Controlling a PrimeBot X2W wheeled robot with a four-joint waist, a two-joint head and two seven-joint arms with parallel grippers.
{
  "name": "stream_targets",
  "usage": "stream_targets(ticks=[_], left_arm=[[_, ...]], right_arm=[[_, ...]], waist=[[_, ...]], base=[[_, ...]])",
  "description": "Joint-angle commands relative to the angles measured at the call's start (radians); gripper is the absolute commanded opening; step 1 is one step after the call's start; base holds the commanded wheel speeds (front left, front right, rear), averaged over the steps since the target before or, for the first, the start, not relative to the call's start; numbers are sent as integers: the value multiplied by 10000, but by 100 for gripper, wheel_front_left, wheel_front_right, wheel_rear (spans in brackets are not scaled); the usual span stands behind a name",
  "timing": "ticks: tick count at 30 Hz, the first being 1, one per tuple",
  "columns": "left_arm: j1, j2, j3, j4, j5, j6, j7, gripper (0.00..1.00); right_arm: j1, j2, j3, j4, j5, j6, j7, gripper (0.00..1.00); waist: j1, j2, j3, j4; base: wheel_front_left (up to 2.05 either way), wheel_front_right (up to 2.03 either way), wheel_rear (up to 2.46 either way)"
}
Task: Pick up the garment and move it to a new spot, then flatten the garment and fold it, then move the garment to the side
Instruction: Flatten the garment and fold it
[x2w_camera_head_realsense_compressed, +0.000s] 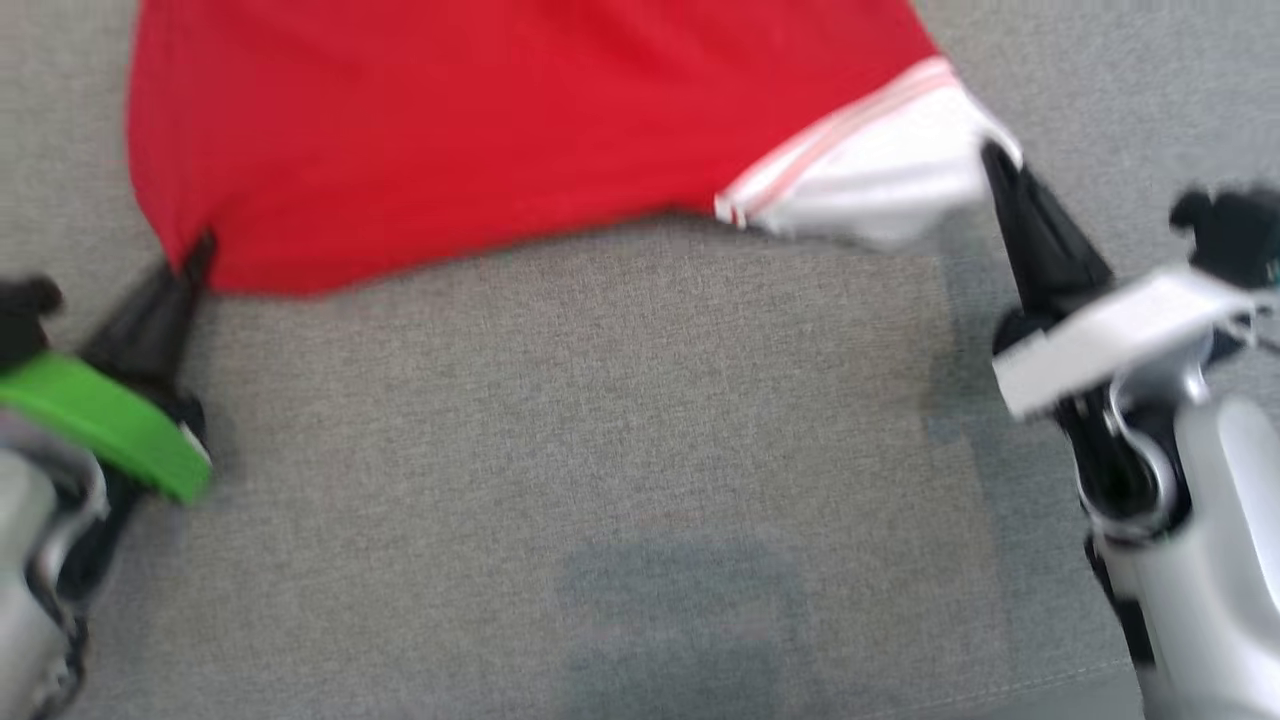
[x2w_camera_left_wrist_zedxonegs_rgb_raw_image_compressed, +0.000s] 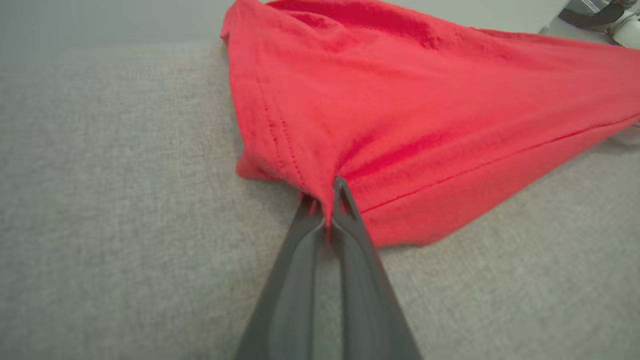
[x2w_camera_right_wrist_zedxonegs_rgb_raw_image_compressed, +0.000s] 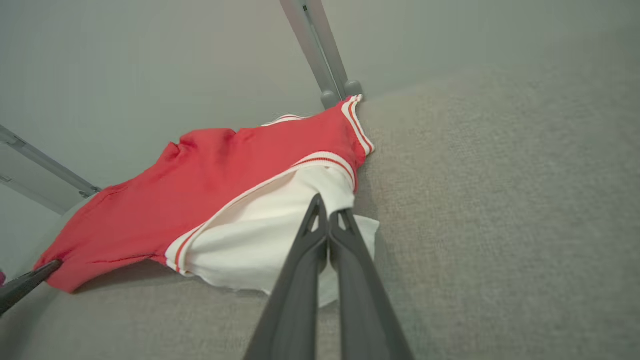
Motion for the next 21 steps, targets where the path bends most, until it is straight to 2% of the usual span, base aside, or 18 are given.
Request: stream_targets(ticks=[1, 7, 13, 17, 21], left_arm=[[673, 207, 67, -321, -119, 233, -63, 0], [3642, 123, 824, -2532, -409, 1553, -144, 0], [6577, -168, 2322, -4631, 156, 2859, -130, 0], [8144, -529, 2841, -5526, 297, 3181, -123, 0], [8765, -691, 2908, -5770, 358, 3149, -124, 0]], right_arm=[[734, -96, -211, -499, 184, -16, 172, 0], [3828, 172, -1208, -2784, 531, -18, 950, 0], [6015, 644, -1770, -3882, 516, -18, 1376, 0], [6974, 834, -1891, -4028, 483, -16, 1330, 0], [7216, 906, -1893, -3862, 396, -16, 1291, 0]], waist=[[0, 84, -988, 73], [0, 84, -1594, 112], [0, 84, -1695, -6], [0, 84, -1640, -7], [0, 84, -1511, -33]], base=[[0, 0, 0], [0, 0, 0], [0, 0, 0], [0, 0, 0], [0, 0, 0]])
